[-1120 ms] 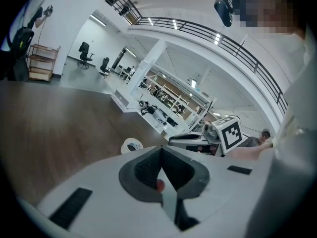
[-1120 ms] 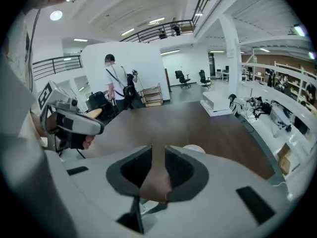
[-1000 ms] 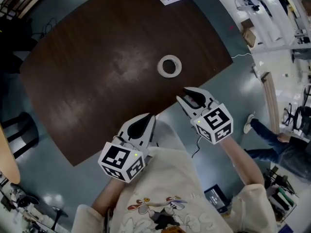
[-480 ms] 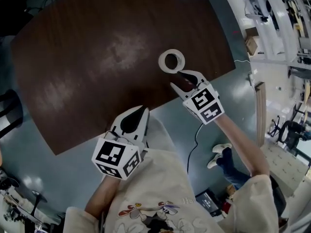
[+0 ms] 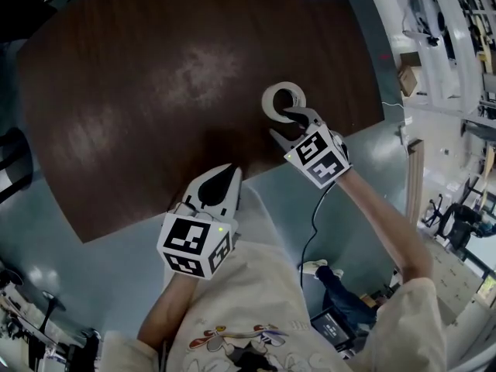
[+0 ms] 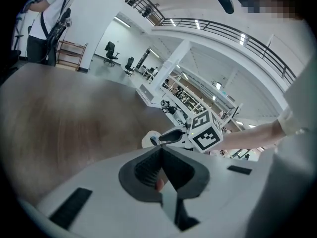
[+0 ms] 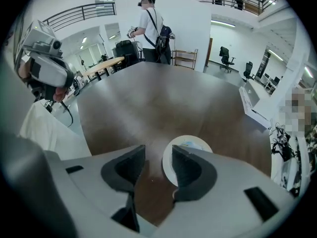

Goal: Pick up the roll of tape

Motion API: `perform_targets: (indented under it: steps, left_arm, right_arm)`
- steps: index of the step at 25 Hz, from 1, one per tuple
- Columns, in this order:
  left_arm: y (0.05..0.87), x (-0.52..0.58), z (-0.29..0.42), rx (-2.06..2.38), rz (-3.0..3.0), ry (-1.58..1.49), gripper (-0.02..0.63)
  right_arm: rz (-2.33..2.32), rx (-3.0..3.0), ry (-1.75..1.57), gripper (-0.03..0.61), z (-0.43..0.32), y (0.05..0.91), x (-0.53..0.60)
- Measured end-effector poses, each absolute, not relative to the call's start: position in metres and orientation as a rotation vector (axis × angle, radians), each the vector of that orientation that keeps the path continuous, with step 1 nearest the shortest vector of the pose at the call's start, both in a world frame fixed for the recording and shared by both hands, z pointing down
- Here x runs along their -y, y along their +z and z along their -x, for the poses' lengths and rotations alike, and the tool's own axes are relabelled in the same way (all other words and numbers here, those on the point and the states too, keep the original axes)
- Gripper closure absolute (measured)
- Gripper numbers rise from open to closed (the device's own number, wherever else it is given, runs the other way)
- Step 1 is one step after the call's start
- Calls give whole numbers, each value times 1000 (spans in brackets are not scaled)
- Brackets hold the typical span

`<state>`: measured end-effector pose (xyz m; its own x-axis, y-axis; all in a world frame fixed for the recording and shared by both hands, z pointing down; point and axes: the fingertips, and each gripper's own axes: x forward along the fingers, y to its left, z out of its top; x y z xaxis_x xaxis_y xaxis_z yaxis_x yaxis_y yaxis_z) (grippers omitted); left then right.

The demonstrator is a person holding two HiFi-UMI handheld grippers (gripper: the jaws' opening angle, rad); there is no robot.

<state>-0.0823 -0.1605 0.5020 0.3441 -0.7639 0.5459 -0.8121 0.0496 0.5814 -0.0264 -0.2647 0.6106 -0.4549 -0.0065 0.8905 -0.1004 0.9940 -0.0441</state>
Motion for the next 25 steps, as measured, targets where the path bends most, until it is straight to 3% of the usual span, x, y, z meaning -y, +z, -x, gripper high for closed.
perform_targets:
  steps: [25]
  left_arm:
    - [537,169,78,1372,-1653,72,607]
  right_arm:
    - [53,1771,-70,414,23,678,270]
